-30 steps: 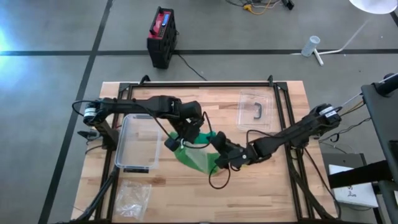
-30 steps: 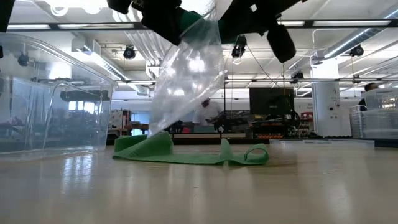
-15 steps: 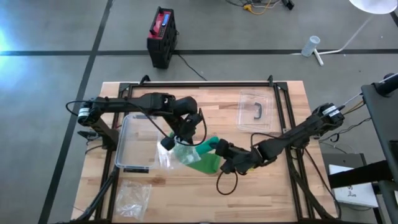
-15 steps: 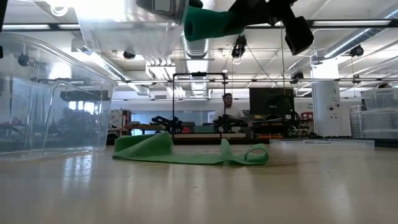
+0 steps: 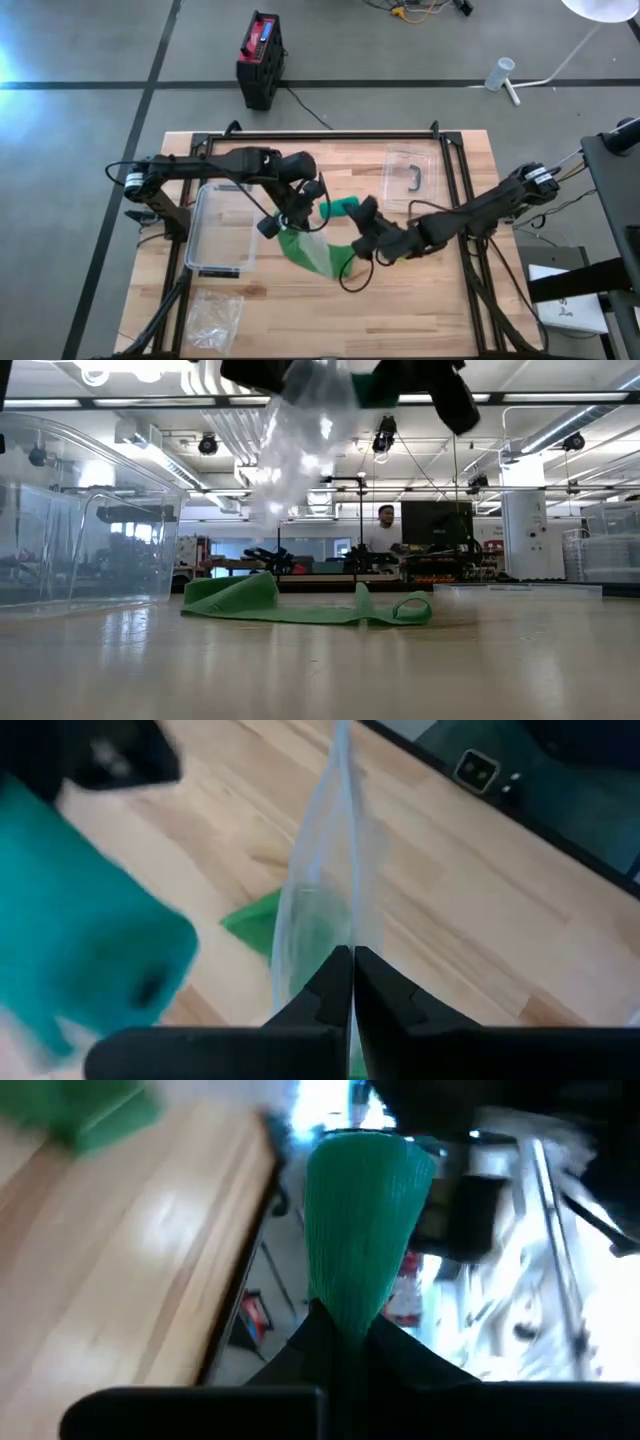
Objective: Roll bandage
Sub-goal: Put the rolled light green bandage into the top transparent zip bag, then put the top zip bag with the rolled light green bandage into the transparent bin, then roll the dark green bandage
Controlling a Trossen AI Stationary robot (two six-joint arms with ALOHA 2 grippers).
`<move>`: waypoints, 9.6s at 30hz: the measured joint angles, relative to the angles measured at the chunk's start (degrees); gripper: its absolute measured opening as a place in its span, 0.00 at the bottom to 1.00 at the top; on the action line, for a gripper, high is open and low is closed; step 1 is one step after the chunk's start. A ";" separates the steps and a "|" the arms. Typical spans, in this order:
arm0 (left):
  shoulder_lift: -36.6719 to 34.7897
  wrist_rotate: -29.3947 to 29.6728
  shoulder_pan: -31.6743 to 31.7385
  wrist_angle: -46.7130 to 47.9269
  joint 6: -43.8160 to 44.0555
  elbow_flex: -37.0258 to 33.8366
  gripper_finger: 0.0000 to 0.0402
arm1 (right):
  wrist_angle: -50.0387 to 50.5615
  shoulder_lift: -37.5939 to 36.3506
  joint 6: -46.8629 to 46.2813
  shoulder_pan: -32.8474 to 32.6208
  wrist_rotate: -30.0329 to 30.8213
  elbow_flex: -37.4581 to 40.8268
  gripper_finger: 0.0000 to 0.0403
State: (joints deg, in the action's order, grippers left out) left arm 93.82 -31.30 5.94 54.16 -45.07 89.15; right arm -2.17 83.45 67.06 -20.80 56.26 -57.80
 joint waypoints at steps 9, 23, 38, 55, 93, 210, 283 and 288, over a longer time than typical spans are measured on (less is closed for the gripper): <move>-0.13 0.90 1.57 -2.96 2.47 -1.21 0.00 | -2.67 2.17 -4.95 0.43 -8.71 -0.05 0.04; -3.08 0.69 1.46 -4.03 4.73 -1.21 0.00 | -1.74 5.28 2.17 -1.74 -13.59 0.07 0.04; -2.69 11.44 -0.16 -2.48 11.51 -1.21 0.00 | -6.89 5.15 19.43 1.01 -19.24 0.07 0.05; -2.19 36.62 -7.32 -5.39 7.67 -1.21 0.00 | -6.01 5.80 18.52 9.62 -29.64 0.07 0.05; -6.00 49.46 -13.37 -34.32 6.56 -9.54 0.00 | 11.29 -12.61 -12.48 6.12 -29.13 -0.20 0.48; -28.30 45.97 -1.07 13.93 33.46 -28.20 0.04 | -27.05 13.16 -55.74 15.83 -41.83 5.70 0.59; -30.72 26.51 -17.72 -59.07 33.28 -42.56 0.29 | -8.84 5.91 -67.46 11.96 -40.54 3.09 0.49; -32.14 28.58 -27.41 -66.32 41.08 -47.42 0.29 | -5.02 6.15 -78.00 8.45 -34.61 1.21 0.49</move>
State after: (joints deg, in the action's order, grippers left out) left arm 61.68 -2.73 -21.47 -12.16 -3.99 41.73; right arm -7.19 89.60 -10.94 -12.35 21.65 -56.59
